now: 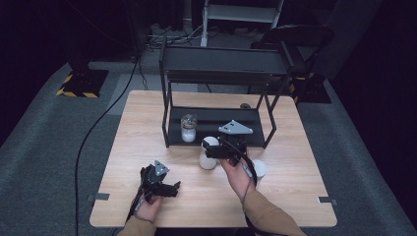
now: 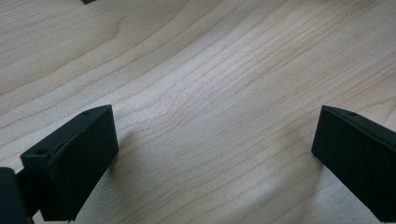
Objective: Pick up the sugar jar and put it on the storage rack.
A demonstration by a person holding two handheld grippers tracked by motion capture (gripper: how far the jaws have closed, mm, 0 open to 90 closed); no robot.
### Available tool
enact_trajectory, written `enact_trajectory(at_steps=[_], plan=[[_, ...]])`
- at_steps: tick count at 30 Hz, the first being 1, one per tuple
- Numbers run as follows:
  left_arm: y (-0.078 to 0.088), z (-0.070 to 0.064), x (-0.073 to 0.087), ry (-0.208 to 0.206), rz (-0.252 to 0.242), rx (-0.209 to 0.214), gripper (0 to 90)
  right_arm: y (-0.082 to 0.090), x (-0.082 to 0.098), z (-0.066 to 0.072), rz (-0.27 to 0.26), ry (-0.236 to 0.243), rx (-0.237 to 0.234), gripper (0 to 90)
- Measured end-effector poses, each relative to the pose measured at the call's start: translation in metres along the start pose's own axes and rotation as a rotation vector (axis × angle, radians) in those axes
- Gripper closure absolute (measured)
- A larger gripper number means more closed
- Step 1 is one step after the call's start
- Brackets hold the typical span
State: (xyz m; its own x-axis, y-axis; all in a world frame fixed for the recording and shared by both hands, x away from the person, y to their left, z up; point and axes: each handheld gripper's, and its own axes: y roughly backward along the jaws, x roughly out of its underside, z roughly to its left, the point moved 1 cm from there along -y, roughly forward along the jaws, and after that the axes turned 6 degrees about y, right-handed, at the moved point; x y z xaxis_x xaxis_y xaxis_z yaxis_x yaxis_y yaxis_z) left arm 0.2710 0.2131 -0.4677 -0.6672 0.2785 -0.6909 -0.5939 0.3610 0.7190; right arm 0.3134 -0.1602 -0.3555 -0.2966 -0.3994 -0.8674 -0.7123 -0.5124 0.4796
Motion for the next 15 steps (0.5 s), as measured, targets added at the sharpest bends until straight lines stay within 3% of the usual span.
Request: enact_trajectory(at_steps=[5,15], plan=[[0.000,0.000,0.000,0.000,0.000,0.000,0.0,-0.010,0.003,-0.001,0.010,-0.025,0.000,5.5],[0.000,0.000,0.000,-0.001,0.000,0.001,0.0,-0.024,0.012,0.005,0.050,-0.026,-0.006,5.6]])
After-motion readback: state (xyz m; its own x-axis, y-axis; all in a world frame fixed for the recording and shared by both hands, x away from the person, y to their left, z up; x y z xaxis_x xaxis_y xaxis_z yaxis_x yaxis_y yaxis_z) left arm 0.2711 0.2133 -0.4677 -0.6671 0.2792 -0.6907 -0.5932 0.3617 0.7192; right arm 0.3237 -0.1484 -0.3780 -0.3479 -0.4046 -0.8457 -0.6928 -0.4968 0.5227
